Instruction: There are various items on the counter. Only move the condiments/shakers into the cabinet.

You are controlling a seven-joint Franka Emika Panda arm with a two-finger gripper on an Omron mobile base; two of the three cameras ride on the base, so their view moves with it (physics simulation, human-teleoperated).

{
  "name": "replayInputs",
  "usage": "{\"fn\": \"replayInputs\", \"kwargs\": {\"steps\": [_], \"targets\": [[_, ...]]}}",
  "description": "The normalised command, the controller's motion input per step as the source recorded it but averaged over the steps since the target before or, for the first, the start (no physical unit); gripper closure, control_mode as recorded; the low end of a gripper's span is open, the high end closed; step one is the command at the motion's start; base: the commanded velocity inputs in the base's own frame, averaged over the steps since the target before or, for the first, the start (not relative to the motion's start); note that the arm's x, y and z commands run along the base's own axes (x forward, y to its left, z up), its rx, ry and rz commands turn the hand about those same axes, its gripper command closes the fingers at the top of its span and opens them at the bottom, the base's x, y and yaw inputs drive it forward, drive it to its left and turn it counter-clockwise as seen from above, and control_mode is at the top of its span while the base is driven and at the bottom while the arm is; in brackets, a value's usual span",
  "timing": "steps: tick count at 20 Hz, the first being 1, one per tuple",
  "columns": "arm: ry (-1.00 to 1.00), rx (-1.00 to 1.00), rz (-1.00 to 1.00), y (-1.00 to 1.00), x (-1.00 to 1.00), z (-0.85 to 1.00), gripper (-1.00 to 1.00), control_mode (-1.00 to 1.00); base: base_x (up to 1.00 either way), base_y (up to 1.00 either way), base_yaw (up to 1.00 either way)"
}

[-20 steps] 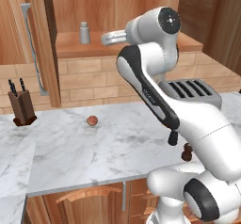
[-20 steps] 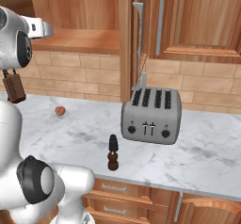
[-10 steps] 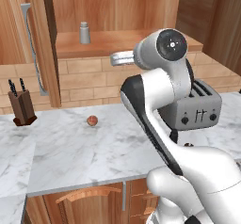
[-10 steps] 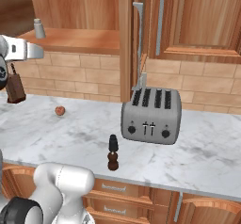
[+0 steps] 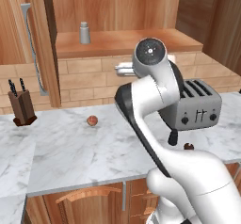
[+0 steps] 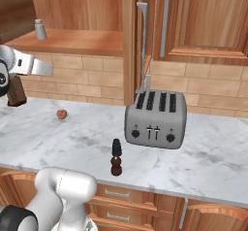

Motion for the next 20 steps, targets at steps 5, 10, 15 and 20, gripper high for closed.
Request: {"fn": "replayInputs", "kwargs": {"steps": [5, 10, 15, 20], "targets": [[0.04, 0.00, -0.32, -0.20, 0.30, -0.58, -1.00, -1.00, 0.00, 0.00, 0.00], [0.00, 0.02, -0.40, -0.17, 0.35, -0.70, -1.00, -1.00, 0.00, 0.00, 0.00], [0.00, 0.10, -0.41, -0.17, 0.18, -0.60, -1.00, -1.00, 0.00, 0.00, 0.00], [0.00, 0.11, -0.41, -0.21, 0.06, -0.51, -1.00, -1.00, 0.00, 0.00, 0.00]]}}
